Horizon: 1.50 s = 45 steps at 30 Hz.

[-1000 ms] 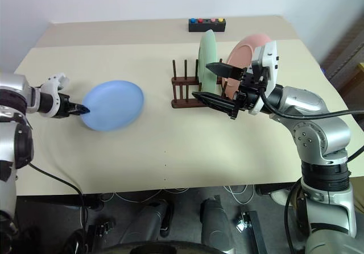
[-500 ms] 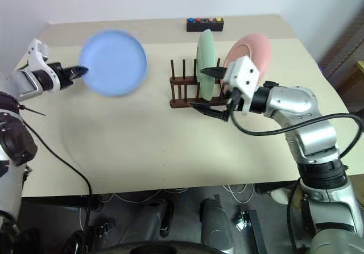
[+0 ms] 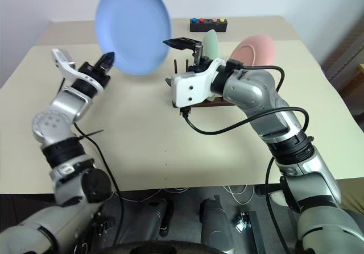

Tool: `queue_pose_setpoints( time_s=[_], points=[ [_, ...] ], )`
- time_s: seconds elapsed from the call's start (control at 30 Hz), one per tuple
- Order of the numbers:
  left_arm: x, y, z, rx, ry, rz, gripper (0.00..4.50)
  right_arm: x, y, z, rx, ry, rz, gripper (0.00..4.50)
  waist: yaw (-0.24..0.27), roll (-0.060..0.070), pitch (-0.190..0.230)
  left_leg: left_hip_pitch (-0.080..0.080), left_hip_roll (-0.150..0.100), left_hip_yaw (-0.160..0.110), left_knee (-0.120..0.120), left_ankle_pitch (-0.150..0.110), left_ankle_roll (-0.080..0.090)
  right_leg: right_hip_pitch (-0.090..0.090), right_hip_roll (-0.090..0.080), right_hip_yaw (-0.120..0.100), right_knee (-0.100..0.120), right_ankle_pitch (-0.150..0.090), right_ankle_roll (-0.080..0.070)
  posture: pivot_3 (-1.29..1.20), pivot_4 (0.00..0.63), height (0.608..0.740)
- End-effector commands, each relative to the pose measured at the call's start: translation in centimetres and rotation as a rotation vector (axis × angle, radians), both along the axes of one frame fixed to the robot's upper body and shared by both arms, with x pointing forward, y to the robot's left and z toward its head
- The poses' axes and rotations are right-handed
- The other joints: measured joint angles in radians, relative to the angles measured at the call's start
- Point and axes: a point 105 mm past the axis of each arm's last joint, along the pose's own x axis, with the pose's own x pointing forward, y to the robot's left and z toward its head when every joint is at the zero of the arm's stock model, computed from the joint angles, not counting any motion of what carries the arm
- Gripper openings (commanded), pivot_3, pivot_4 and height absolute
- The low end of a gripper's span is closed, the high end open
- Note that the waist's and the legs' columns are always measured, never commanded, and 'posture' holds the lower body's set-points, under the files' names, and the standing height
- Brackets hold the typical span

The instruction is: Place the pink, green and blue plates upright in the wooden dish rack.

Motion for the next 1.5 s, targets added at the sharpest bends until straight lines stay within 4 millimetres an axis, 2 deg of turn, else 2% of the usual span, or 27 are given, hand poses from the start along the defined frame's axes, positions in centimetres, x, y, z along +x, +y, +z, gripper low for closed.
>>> queue_pose_setpoints(
  time_s=[0.03,0.27,0.43,0.53,0.6,0.67,0.87,1.0,1.13,1.27,1.33,1.43,1.5],
  points=[
    [-2.0,-1.1,3.9,0.072,-0.160,0.027,0.05,0.2,0.2,1.0,-0.025,-0.117,-0.015,4.50,-0.005,0.000,0.000,0.000,0.000,0.000,0.000,0.000,-0.001,0.000,0.000,0.000,0.000,0.000,-0.001,0.00,0.150,0.740],
    [-2.6,-2.0,4.1,0.049,-0.161,0.017,0.05,0.4,0.7,-0.9,-0.119,-0.132,0.012,4.50,-0.005,0.000,0.000,0.002,0.002,0.000,-0.001,0.001,-0.002,0.002,0.005,0.001,0.000,0.002,-0.002,0.00,0.150,0.740],
    [-2.6,-2.7,3.7,0.106,-0.152,0.011,0.05,1.4,0.7,0.1,-0.108,-0.170,-0.020,4.50,-0.004,0.000,0.000,0.002,0.002,0.000,-0.001,0.002,-0.003,0.002,0.005,0.001,0.000,0.002,-0.003,0.00,0.150,0.740],
    [-2.8,-3.5,3.6,0.120,-0.153,-0.009,0.05,2.0,0.8,-0.2,-0.118,-0.175,-0.039,4.50,-0.004,0.000,0.000,0.002,0.002,0.000,-0.001,0.002,-0.003,0.001,0.006,0.001,0.000,0.002,-0.003,0.00,0.150,0.740],
    [-3.0,-4.1,3.6,0.128,-0.158,-0.030,0.00,2.4,0.7,-0.7,-0.114,-0.140,-0.055,3.95,-0.004,0.000,0.000,0.002,0.002,0.000,-0.001,0.002,-0.003,0.002,0.006,0.001,-0.001,0.002,-0.003,0.00,0.150,0.740],
    [-3.1,-4.7,3.5,0.138,-0.160,-0.054,0.00,2.6,0.7,-0.8,-0.109,-0.134,-0.064,3.20,-0.004,0.000,0.000,0.002,0.002,0.000,-0.001,0.002,-0.003,0.002,0.006,0.001,-0.001,0.002,-0.003,0.00,0.150,0.740],
    [-3.1,-5.0,3.4,0.174,-0.161,-0.054,0.00,2.6,0.6,-0.3,-0.087,-0.135,-0.068,0.09,-0.005,0.000,0.000,0.002,0.003,0.000,-0.001,0.002,-0.003,0.001,0.007,0.001,-0.001,0.002,-0.003,0.00,0.150,0.740],
    [-3.1,-5.2,3.4,0.175,-0.162,-0.067,0.00,2.6,0.4,0.0,-0.080,-0.145,-0.071,0.04,-0.004,0.000,0.000,0.002,0.003,0.000,-0.001,0.002,-0.003,0.001,0.007,0.001,-0.001,0.002,-0.004,0.00,0.150,0.740],
    [-3.3,-5.7,3.8,0.145,-0.190,-0.115,1.42,2.8,0.0,0.6,-0.069,-0.173,-0.086,0.00,-0.004,0.000,0.000,0.002,0.003,0.000,-0.001,0.002,-0.003,0.001,0.007,0.001,-0.001,0.002,-0.004,0.00,0.150,0.740],
    [-3.3,-4.9,3.7,0.200,-0.204,-0.119,3.48,2.9,-0.4,1.9,-0.026,-0.203,-0.099,0.00,-0.005,0.000,0.000,0.002,0.003,0.000,-0.002,0.002,-0.003,0.001,0.007,0.001,-0.001,0.002,-0.004,0.00,0.150,0.740],
    [-3.0,-3.3,3.6,0.217,-0.214,-0.098,4.47,2.9,-0.7,2.8,0.006,-0.222,-0.104,0.00,-0.008,0.000,0.000,0.003,0.004,0.000,-0.002,0.002,-0.003,0.001,0.007,0.001,-0.001,0.002,-0.004,0.00,0.150,0.740],
    [-2.5,-1.0,3.4,0.275,-0.211,-0.050,4.47,2.7,-1.0,4.7,0.070,-0.258,-0.103,0.00,-0.008,0.001,0.000,0.003,0.005,0.001,-0.003,0.002,-0.004,0.001,0.009,0.001,-0.001,0.003,-0.005,0.00,0.150,0.740],
    [-2.5,-0.2,3.5,0.264,-0.239,-0.066,4.47,2.3,-1.2,6.5,0.164,-0.270,-0.093,0.00,-0.007,0.001,0.000,0.003,0.006,0.001,-0.003,0.003,-0.004,0.000,0.009,0.001,-0.001,0.003,-0.006,0.00,0.150,0.740]
  ],
)
